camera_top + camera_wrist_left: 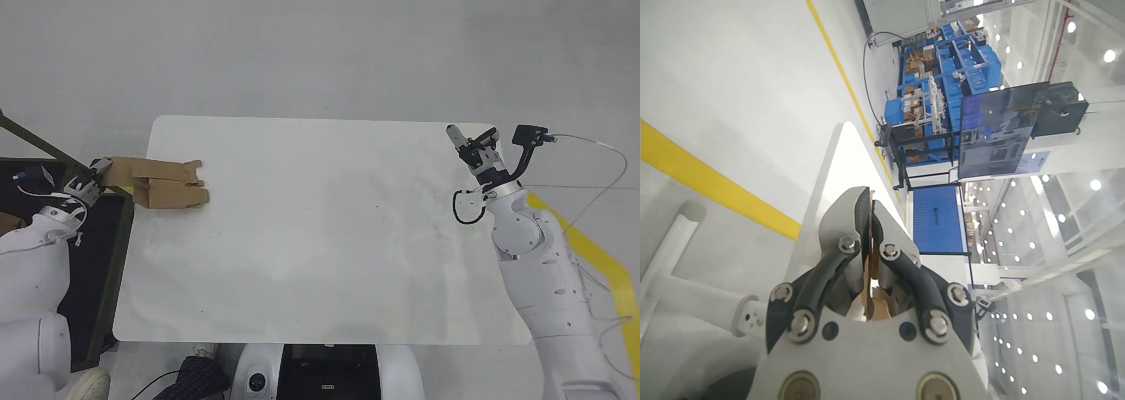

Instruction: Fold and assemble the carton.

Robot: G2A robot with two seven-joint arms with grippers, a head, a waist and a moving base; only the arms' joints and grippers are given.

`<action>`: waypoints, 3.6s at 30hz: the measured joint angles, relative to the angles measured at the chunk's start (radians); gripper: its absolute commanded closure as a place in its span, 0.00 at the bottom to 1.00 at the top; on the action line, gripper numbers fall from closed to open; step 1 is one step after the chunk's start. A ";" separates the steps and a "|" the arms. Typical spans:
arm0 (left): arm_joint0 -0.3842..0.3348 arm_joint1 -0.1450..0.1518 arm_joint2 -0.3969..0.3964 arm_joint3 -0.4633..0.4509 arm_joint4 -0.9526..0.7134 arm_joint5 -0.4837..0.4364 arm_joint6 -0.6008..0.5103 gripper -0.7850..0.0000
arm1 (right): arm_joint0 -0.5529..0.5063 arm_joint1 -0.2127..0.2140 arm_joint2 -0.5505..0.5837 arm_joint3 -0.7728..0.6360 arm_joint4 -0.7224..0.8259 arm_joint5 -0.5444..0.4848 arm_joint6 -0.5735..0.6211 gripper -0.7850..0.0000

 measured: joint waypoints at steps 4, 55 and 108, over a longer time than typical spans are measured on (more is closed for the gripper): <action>-0.009 -0.002 -0.013 -0.025 -0.053 0.016 -0.086 1.00 | 0.000 0.000 0.000 0.000 0.000 0.000 0.000 0.00; 0.118 -0.098 0.257 -0.857 -0.233 0.205 -0.303 1.00 | 0.000 0.000 0.000 0.000 0.000 0.000 0.000 0.00; 0.122 -0.146 0.397 -1.002 -0.275 0.253 -0.238 1.00 | 0.000 0.000 0.000 0.000 0.000 0.000 0.000 0.00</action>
